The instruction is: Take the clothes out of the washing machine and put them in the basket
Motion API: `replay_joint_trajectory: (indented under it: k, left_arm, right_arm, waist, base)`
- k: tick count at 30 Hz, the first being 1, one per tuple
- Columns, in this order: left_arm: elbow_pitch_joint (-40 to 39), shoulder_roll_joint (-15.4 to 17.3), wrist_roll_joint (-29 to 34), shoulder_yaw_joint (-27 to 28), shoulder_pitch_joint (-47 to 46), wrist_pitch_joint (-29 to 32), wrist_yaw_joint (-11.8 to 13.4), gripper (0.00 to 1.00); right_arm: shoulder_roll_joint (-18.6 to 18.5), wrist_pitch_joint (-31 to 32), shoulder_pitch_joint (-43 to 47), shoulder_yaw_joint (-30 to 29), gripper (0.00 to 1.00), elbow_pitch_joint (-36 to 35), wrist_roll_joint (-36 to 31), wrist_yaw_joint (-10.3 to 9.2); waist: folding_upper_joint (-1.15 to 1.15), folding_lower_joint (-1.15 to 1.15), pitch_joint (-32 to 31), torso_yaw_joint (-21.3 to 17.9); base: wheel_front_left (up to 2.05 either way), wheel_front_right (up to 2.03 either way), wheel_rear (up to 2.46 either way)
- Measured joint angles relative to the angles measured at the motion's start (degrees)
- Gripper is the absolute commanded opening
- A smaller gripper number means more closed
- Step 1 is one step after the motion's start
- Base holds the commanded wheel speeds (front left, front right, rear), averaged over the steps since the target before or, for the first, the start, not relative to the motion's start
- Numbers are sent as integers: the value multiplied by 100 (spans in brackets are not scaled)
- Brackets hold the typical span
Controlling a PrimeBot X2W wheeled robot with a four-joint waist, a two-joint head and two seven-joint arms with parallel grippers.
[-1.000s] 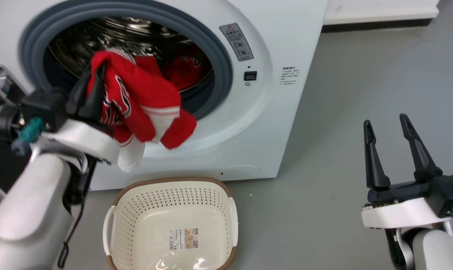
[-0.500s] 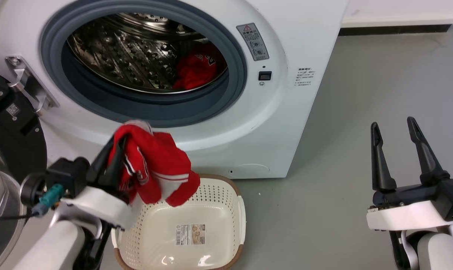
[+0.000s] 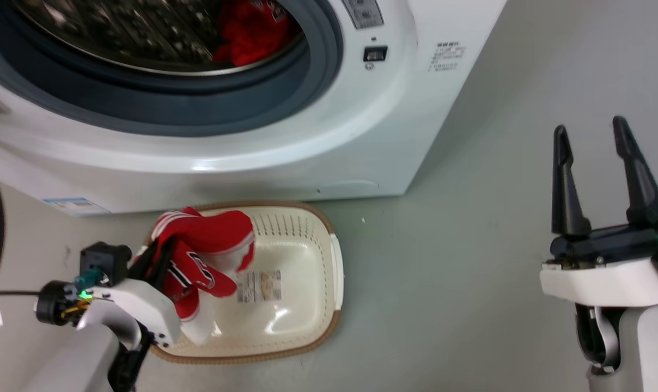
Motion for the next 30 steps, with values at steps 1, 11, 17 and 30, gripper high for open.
replay_joint_trajectory:
  k: [1,11,17,30]
  left_arm:
    - [223,-2,5,-10,-102,-7,-53,0]
    - [1923,-133,330,-223,-1312,-76,-486,0]
    - [2658,-219,520,-432,-1913,-107,-619,0]
    - [3874,-402,311,-482,-2651,-101,-711,0]
  right_arm:
    - [-4,0,-62,-2,100,-38,36,0]
    - [-4,0,-472,-68,100,-310,387,0]
    - [-4,0,-566,-83,100,-428,482,0]
    - [-4,0,-708,-1,100,-617,623,0]
  waist:
    - [0,0,118,-32]
    - [0,1,1304,-487]
    - [0,1,1909,-784]
    - [0,1,2735,-1185]
  base:
    - [0,0,0]
    - [0,0,0]
    - [0,0,0]
    - [0,0,0]
